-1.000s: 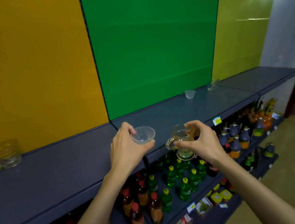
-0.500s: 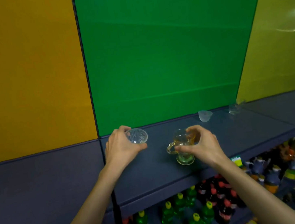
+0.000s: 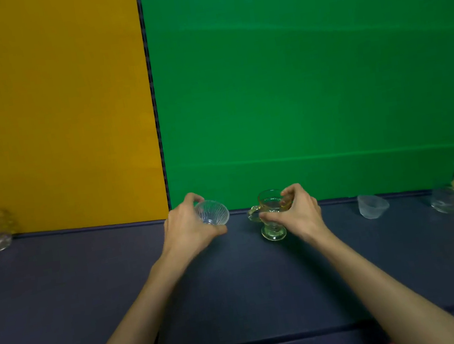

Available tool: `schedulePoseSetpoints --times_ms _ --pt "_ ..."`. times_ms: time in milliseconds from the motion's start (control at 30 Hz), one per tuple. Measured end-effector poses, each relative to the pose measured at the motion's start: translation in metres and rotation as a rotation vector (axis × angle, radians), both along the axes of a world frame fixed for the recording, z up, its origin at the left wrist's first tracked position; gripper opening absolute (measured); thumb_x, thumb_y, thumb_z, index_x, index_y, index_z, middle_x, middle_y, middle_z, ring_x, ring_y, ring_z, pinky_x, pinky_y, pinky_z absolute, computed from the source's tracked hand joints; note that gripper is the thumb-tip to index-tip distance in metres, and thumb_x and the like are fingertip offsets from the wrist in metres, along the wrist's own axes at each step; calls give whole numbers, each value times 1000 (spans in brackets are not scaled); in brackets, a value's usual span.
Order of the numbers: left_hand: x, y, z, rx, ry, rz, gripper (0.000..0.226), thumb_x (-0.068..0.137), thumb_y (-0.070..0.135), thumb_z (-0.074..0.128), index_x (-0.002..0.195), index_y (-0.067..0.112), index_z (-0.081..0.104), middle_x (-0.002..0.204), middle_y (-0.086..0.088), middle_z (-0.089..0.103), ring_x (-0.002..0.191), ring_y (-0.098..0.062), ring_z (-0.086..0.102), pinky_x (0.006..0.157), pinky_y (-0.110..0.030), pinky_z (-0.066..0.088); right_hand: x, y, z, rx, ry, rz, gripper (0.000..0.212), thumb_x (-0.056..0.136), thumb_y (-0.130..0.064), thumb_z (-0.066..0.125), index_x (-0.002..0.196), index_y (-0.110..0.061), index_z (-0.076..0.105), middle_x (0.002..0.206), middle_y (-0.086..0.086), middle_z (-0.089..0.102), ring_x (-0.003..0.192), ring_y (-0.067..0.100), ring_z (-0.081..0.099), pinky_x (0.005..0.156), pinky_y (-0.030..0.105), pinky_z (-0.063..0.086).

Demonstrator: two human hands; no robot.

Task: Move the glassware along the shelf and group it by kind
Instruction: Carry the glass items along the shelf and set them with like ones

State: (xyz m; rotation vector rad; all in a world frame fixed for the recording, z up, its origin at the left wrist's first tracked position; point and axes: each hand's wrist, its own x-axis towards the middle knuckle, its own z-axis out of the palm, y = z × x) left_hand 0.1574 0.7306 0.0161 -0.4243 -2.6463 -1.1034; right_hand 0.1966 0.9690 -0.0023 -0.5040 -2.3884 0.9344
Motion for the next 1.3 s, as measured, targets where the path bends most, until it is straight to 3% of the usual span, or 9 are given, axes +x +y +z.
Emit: schedulePoseSetpoints --times_ms 267,467,667,800,900,1033,1300 --pt "-2 24 8 57 -19 113 77 59 40 90 124 21 54 117 -3 65 102 -23 61 82 -38 57 -43 25 -11 -9 -49 109 76 54 -53 92 108 -19 51 103 -3 63 93 17 58 76 31 48" --pt "-4 45 13 134 31 169 77 61 46 89 125 21 54 108 3 61 98 -20 60 76 -32 51 -63 29 -14 -15 -68 163 78 51 -59 90 104 -19 48 99 -2 61 90 18 59 76 37 53" --pt "-10 61 16 168 56 185 80 59 47 90 126 19 55 113 1 64 98 -17 59 79 -30 50 -73 28 -12 32 -135 219 80 54 -62 85 109 -21 45 105 -3 61 94 20 60 78 36 52" --pt "-11 83 26 175 93 165 79 60 49 89 124 20 56 107 5 62 96 -15 59 77 -26 45 -68 42 -6 130 -193 307 88 51 -72 74 121 -26 47 114 -7 59 105 19 60 84 34 51" --pt "-8 110 36 186 127 127 75 59 49 90 122 21 58 102 9 60 97 -16 61 81 -28 47 -56 67 4 347 -293 399 90 59 -69 74 133 -24 47 128 -4 55 119 21 55 95 37 47" --pt "0 153 47 180 118 36 71 62 49 89 121 23 61 101 10 61 100 -16 60 84 -28 45 -37 116 17 665 -332 368 74 74 -60 66 136 -24 50 132 2 56 123 25 52 100 39 41" --pt "-1 251 20 87 -27 -83 68 60 46 88 119 24 62 108 1 69 102 -22 63 85 -29 48 5 224 27 645 -251 192 62 82 -60 57 131 -22 55 126 2 60 117 26 57 97 38 44"
